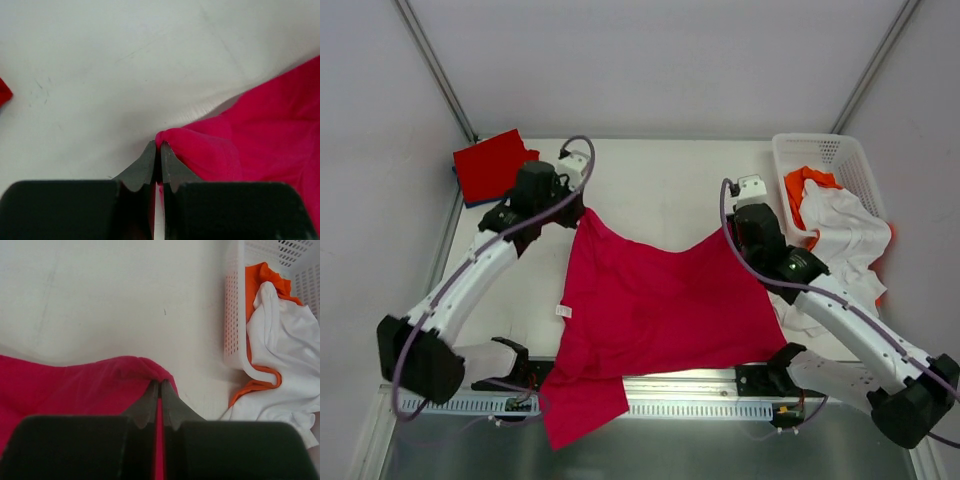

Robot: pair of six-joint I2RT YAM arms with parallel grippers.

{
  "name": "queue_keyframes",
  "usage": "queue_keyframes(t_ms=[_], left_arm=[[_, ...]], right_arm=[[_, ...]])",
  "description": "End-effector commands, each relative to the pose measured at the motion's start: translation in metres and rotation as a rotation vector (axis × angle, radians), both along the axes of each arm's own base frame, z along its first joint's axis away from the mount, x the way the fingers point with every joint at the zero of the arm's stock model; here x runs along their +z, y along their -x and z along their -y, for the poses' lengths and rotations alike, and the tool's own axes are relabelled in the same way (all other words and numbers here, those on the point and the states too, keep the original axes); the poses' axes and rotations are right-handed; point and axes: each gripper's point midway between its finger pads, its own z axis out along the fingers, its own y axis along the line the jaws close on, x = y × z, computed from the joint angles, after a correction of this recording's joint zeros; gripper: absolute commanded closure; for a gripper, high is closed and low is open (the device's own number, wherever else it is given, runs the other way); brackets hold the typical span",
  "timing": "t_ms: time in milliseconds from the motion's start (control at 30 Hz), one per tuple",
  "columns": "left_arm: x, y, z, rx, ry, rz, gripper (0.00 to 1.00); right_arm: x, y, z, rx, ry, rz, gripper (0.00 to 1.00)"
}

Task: Fold and stack the t-shirts
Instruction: Flatten the tshirt out

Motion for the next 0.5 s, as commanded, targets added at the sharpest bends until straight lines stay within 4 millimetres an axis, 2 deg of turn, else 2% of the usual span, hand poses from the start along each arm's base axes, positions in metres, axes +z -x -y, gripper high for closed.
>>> queue_keyframes(t_ms=[0, 33, 67, 100, 133, 167, 200, 233, 267, 300, 333, 367, 400, 433, 467], left_arm=[[0.014, -0.044, 0.004, -0.068, 0.254, -0.073, 1.0], [-0.005, -0.068, -0.019, -0.007, 0.294, -0.135, 1.0], [0.003, -0.073, -0.016, -0.044, 0.386, -0.171, 1.0], [0.003, -0.087, -0.023, -0.04, 0.423, -0.169, 1.0], [-0.014, -0.101, -0.029, -0.016, 0.459, -0.23, 1.0], [-0.003, -0.114, -0.037, -0.039, 0.5, -0.218, 1.0], [-0.005, -0.125, -0.044, -0.036, 0.519, -0.227, 1.0], [-0.014, -0.145, -0.046, -0.045, 0.533, -0.248, 1.0], [-0.019, -0.154, -0.049, -0.054, 0.539, -0.257, 1.0], [-0.033, -0.169, -0.047, -0.078, 0.542, -0.284, 1.0], [-0.041, -0.177, -0.046, -0.083, 0.546, -0.297, 1.0], [-0.047, -0.184, -0.046, -0.091, 0.55, -0.304, 1.0], [-0.069, -0.193, -0.044, -0.101, 0.565, -0.35, 1.0], [-0.062, -0.205, -0.043, -0.118, 0.569, -0.325, 1.0], [-0.065, -0.211, -0.043, -0.126, 0.577, -0.331, 1.0]], right_arm=[[0.011, -0.039, -0.01, 0.025, -0.169, 0.064, 1.0], [-0.004, -0.05, -0.011, 0.028, -0.176, 0.026, 1.0], [-0.004, -0.065, -0.006, 0.029, -0.241, 0.033, 1.0], [-0.009, -0.074, -0.003, 0.025, -0.264, 0.024, 1.0], [-0.018, -0.09, -0.006, 0.037, -0.294, 0.003, 1.0], [-0.023, -0.103, 0.013, -0.025, -0.312, -0.003, 1.0], [-0.029, -0.113, 0.021, -0.053, -0.314, -0.015, 1.0], [-0.041, -0.131, 0.031, -0.083, -0.314, -0.05, 1.0], [-0.046, -0.139, 0.034, -0.091, -0.309, -0.067, 1.0], [-0.066, -0.149, 0.04, -0.112, -0.287, -0.113, 1.0], [-0.07, -0.155, 0.041, -0.116, -0.279, -0.122, 1.0], [-0.065, -0.165, 0.041, -0.116, -0.275, -0.109, 1.0], [-0.068, -0.171, 0.041, -0.116, -0.266, -0.116, 1.0], [-0.072, -0.176, 0.041, -0.122, -0.257, -0.125, 1.0], [-0.078, -0.186, 0.041, -0.128, -0.252, -0.135, 1.0]])
